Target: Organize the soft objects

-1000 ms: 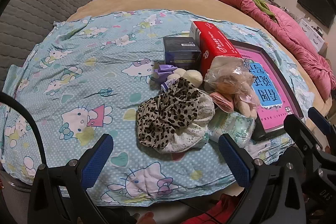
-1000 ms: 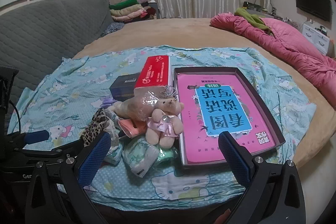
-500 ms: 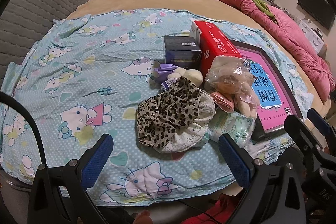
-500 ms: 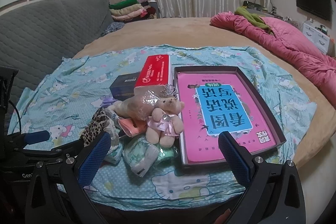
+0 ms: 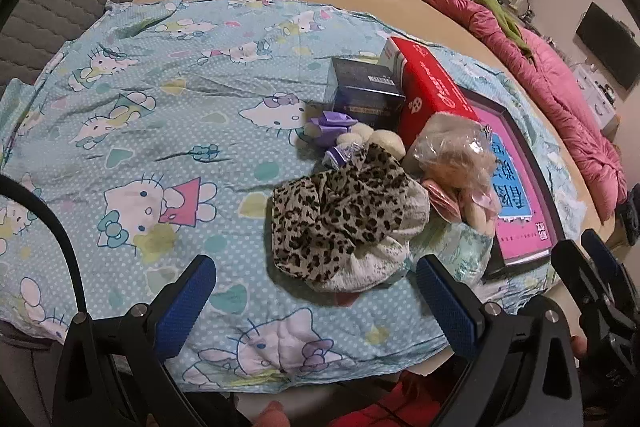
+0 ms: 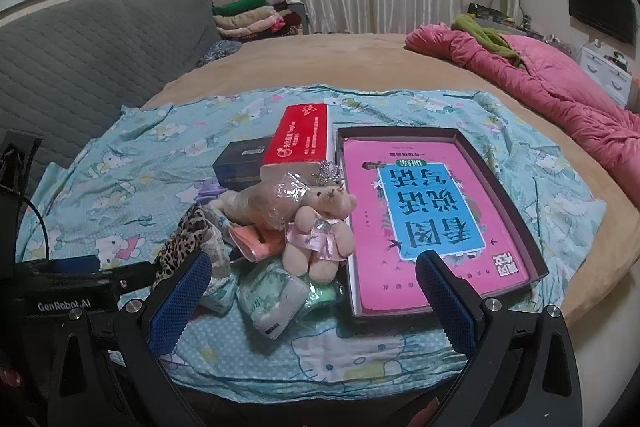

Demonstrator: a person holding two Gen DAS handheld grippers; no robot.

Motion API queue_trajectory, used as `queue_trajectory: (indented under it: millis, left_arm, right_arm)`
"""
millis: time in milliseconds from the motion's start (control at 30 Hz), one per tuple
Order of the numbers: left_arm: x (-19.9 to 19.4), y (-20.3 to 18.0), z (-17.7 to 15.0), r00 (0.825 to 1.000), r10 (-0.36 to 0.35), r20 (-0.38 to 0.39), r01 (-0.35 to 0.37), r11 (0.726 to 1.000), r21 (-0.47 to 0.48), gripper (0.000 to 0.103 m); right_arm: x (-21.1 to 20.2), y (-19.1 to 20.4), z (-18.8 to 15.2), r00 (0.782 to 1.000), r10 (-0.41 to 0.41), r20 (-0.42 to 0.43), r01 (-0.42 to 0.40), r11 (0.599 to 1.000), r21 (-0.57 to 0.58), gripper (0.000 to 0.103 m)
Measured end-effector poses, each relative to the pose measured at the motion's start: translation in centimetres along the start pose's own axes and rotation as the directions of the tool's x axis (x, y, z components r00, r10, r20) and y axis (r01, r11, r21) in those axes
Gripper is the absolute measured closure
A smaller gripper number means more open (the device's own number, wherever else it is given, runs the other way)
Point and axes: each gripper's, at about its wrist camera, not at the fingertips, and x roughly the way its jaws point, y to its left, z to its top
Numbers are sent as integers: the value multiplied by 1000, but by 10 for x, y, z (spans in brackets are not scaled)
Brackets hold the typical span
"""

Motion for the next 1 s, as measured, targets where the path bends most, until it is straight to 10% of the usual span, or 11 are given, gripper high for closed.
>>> queue_trajectory:
  millis: [1000]
  left_arm:
    - [55, 19, 19, 990, -142, -27, 143, 989, 35, 13]
  right_arm:
    - [93, 34, 30, 999, -48, -2, 46, 968, -247, 1]
